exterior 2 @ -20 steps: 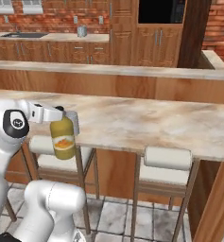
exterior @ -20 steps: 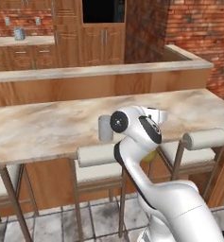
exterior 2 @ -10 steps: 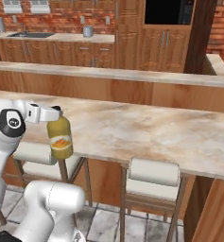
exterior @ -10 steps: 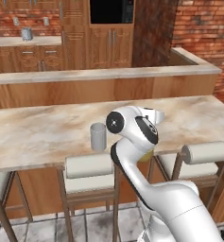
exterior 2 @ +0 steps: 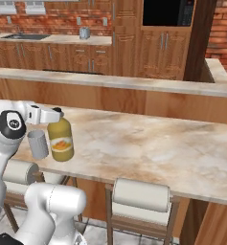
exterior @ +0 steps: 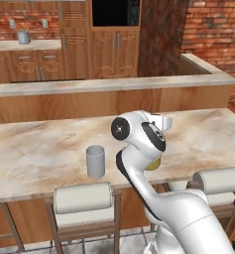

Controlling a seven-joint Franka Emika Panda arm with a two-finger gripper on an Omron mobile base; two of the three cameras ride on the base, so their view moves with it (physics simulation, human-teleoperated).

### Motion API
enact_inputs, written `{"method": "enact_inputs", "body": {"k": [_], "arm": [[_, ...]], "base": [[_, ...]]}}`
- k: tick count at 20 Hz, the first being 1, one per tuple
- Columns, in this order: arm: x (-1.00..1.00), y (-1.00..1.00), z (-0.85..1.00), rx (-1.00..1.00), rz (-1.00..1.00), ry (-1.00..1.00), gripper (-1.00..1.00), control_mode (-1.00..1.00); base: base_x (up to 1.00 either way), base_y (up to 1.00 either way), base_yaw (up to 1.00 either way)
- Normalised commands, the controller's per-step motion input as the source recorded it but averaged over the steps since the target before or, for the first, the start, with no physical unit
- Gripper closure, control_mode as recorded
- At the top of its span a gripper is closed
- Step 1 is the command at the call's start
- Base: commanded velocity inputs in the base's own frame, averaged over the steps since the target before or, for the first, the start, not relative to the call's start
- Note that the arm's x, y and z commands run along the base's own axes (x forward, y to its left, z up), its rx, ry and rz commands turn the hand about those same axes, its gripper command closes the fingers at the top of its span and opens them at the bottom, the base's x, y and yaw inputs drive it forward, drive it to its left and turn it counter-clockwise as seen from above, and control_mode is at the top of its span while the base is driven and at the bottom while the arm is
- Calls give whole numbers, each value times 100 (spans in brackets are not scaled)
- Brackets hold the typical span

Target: There is a wine glass and glass cup on the dining counter. Place the wine bottle next to the wine glass and the juice bottle next to the glass cup.

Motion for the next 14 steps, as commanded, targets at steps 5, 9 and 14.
{"method": "enact_inputs", "body": {"k": [5,9,14], "arm": [[0,0,0,0,0,0,100,100],[0,0,0,0,0,0,100,100],[0,0,0,0,0,0,100,100]], "base": [[69,-14,5],[47,-13,1],[11,-3,0]]}}
